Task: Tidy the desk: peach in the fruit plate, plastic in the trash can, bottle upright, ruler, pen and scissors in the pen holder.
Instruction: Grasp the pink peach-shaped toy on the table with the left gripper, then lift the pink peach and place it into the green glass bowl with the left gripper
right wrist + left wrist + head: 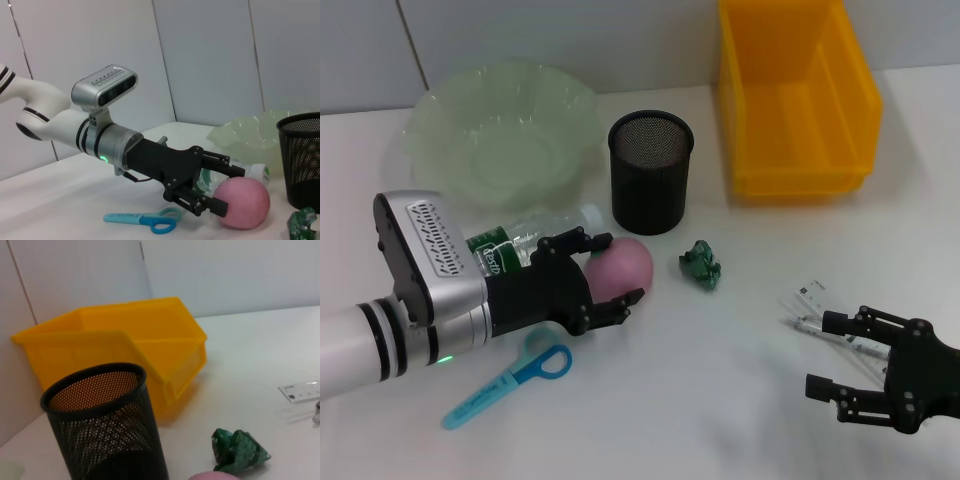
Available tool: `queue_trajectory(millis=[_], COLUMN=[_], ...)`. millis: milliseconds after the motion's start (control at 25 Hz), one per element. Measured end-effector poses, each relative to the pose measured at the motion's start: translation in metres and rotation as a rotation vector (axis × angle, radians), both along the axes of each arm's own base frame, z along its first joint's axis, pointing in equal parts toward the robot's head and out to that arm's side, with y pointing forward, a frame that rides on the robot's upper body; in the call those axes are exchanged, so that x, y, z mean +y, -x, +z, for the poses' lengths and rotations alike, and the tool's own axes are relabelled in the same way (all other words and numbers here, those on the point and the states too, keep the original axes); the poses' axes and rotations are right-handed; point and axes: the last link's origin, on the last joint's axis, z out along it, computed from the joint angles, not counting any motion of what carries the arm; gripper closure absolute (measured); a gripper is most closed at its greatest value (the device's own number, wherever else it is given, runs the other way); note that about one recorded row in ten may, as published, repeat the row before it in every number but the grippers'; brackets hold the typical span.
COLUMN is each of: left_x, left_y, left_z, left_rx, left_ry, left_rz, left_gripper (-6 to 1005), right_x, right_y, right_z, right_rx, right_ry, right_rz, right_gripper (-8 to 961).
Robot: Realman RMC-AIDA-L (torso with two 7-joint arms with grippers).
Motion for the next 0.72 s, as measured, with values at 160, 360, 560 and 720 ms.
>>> queue_trajectory(millis=[160, 360, 560, 720], left_x=[0.0008, 0.002, 0.0016, -0.0055], left_y=[0.0012, 0.0012, 0.0017, -0.0035], left_z=[0.0001, 0.0011, 0.0026, 0.0049], left_rx=[0.005, -0.003, -0.023, -0.08], left_ry=[-0.006, -0.015, -0.025, -0.006], left_rz=[0.007, 0.016, 0.028, 0.0], left_gripper=[259, 265, 507, 573], right_x=[-0.0007, -0.0014, -0.0019, -0.0026], right_y=[-0.0003, -0.0009, -0.0014, -0.002], right_z=[-0.0001, 0.0001, 0.0003, 0.0006], right_rx=[0.0, 0.001, 0.001, 0.002], right_ry=[0.0, -0.002, -0.004, -0.006], right_rz=[-0.002, -0.005, -0.008, -0.011], right_gripper=[123, 123, 122, 122])
